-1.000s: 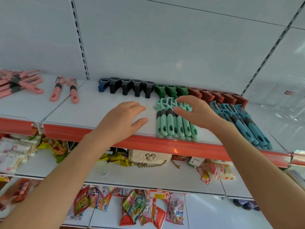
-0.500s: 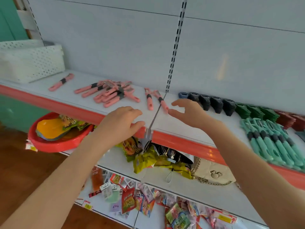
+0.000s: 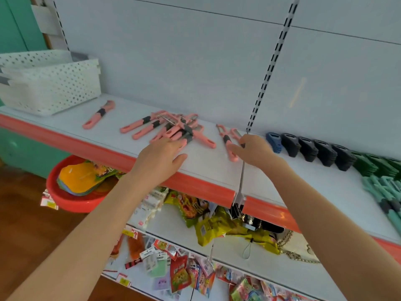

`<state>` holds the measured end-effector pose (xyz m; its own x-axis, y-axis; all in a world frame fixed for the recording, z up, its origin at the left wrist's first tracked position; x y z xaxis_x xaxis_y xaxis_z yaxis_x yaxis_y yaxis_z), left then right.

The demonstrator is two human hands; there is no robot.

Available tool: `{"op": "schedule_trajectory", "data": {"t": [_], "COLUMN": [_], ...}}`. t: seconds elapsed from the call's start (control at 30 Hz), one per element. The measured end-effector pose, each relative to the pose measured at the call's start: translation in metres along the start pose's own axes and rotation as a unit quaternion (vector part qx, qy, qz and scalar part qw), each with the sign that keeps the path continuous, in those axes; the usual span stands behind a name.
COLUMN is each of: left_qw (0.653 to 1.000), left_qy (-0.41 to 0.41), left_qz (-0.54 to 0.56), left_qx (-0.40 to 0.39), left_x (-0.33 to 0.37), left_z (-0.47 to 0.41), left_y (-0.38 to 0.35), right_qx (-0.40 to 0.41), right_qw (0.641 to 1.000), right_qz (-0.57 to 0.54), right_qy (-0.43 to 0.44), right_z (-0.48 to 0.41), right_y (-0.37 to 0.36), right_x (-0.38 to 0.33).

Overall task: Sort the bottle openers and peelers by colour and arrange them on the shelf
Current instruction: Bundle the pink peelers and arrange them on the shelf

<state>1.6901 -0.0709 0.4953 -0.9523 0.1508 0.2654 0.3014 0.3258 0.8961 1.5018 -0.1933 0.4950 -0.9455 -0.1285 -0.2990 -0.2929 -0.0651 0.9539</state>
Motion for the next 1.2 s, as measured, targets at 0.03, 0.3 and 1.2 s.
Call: {"op": "schedule_trajectory", "data": {"t": [0.03, 0.3, 1.2], "left_qw": [1.0, 0.996, 0.978], "left_qy": [0.003, 0.075, -0.156], "left_qz": [-0.004, -0.04, -0.073], "left_qx": [0.011, 0.017, -0.115], "left_x": [-0.003, -0.029, -0.051], "left_z": [-0.007, -0.063, -0.108], "left_y": [0.0, -0.01, -0.024], "right_qx": [-0.005, -0.065, 0.03], "right_qw": [1.0, 0.997, 0.935], "right_qz": [0.013, 0.02, -0.296], "right_qy": [-0.014, -0.047, -0.192], "right_z": [-0.008, -0.047, -0.013], "right_y": [-0.003, -0.019, -0.024], "right_x": [0.0, -0.017, -0.061]}}
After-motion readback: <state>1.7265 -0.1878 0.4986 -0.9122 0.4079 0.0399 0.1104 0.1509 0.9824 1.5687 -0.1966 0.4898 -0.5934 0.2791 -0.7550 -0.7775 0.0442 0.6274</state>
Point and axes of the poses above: each hand's wrist, its own z-axis away from the middle knuckle, its own y-axis out of the back of the hand, x = y × z, the point moved 5 cm from there along -z, towards the middle knuckle, and after that the axes turned 9 degrees about -y, right-handed, at the moved point
